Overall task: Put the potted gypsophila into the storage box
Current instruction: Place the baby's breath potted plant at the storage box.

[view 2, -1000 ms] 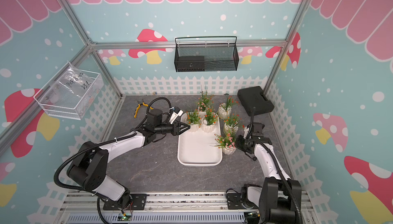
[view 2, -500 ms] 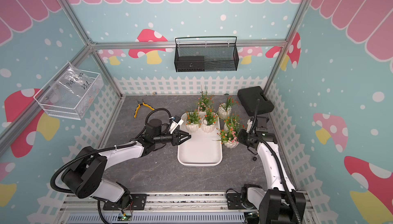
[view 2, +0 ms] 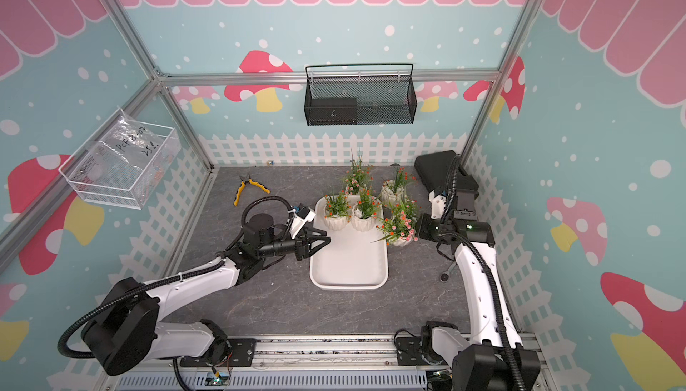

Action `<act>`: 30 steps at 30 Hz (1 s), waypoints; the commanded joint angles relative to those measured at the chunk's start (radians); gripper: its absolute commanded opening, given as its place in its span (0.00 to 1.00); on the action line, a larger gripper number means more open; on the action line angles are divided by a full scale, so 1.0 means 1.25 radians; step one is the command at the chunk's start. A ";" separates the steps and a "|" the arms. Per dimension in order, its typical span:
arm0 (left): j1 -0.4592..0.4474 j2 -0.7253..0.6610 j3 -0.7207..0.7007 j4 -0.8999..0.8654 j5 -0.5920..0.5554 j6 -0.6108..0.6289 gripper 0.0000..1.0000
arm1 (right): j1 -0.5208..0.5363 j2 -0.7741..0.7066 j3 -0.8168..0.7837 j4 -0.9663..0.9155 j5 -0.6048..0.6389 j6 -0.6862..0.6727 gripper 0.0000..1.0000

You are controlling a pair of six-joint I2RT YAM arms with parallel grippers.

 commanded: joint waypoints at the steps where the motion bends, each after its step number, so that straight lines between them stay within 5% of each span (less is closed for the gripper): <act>1: -0.002 -0.039 -0.019 -0.058 -0.030 0.008 0.44 | 0.039 0.001 0.052 0.001 -0.066 -0.035 0.00; 12: 0.001 -0.120 -0.078 -0.079 -0.038 -0.057 0.45 | 0.250 0.088 0.076 0.105 -0.019 0.024 0.03; 30: 0.001 -0.203 -0.185 -0.104 -0.137 -0.056 0.44 | 0.468 0.274 0.094 0.259 0.085 0.100 0.02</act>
